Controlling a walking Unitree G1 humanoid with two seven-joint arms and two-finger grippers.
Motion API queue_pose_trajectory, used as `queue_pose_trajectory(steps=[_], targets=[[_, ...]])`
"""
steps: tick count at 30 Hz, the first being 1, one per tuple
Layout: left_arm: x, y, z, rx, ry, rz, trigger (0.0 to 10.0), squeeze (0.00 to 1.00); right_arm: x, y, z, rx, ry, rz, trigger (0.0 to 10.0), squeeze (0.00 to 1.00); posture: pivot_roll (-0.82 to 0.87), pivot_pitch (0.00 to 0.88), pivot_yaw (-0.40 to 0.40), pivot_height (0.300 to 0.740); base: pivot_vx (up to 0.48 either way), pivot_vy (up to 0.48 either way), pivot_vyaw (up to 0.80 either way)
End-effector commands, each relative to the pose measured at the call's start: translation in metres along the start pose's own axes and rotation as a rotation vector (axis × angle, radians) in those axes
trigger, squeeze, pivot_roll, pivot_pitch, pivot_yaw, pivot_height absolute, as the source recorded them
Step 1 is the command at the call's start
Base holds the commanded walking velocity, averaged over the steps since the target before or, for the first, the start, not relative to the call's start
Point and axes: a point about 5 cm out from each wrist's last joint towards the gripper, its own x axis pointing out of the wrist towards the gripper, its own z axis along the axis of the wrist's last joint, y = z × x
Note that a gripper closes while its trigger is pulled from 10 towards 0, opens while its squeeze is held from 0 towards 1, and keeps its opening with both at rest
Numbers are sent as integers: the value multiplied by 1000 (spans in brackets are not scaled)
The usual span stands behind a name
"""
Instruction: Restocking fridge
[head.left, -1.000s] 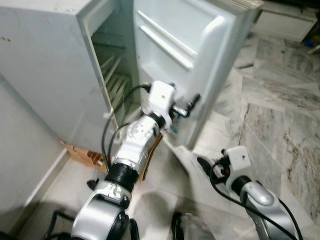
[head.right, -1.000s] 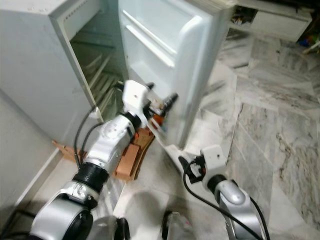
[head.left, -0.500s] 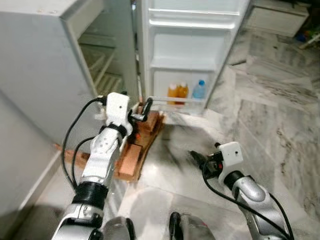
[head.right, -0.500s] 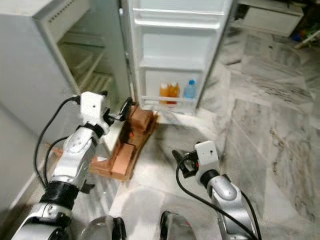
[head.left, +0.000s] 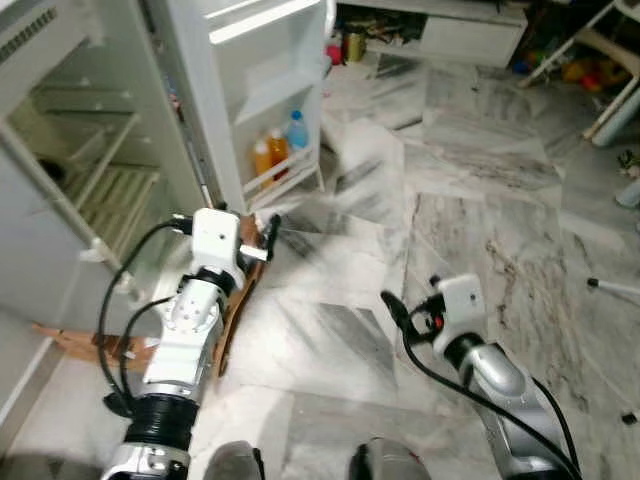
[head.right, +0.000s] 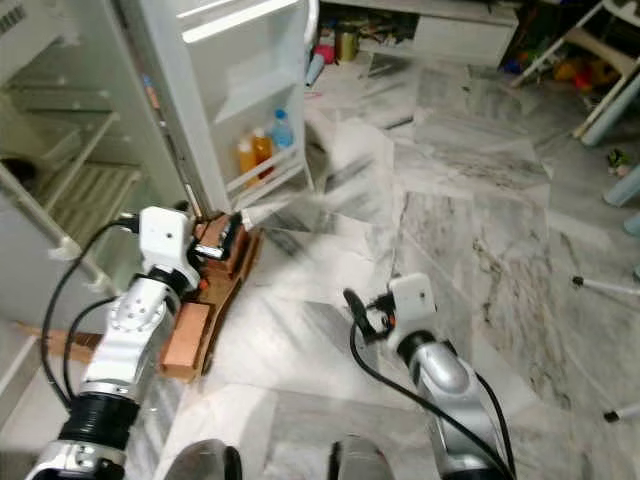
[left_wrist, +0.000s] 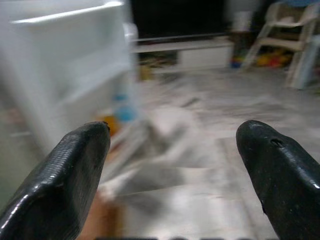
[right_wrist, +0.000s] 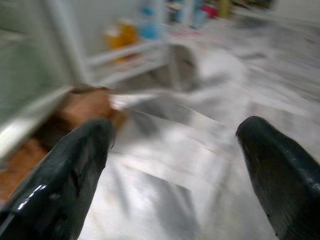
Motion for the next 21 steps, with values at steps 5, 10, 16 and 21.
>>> queue_pose_trajectory(steps=[5, 10, 16, 21], targets=[[-1, -6, 11, 26, -27, -14, 10000, 0, -1, -5, 1, -11, -10, -23, 10000, 0, 1, 133, 4, 740, 442, 0, -800], [-7, -10, 16, 38, -38, -16, 10000, 0, 3, -4, 11, -23, -54, -33, 10000, 0, 2, 154, 2, 740, 451, 0, -800], [-11, -13, 7, 26, -5, -13, 10000, 0, 8, -3, 17, -5, -91, -77, 10000, 0, 0, 143, 5, 740, 472, 0, -800], [-12, -9, 5, 20, 11, -8, 10000, 0, 5, -5, 15, 5, -95, -101, 10000, 0, -3, 130, 12, 740, 480, 0, -800]])
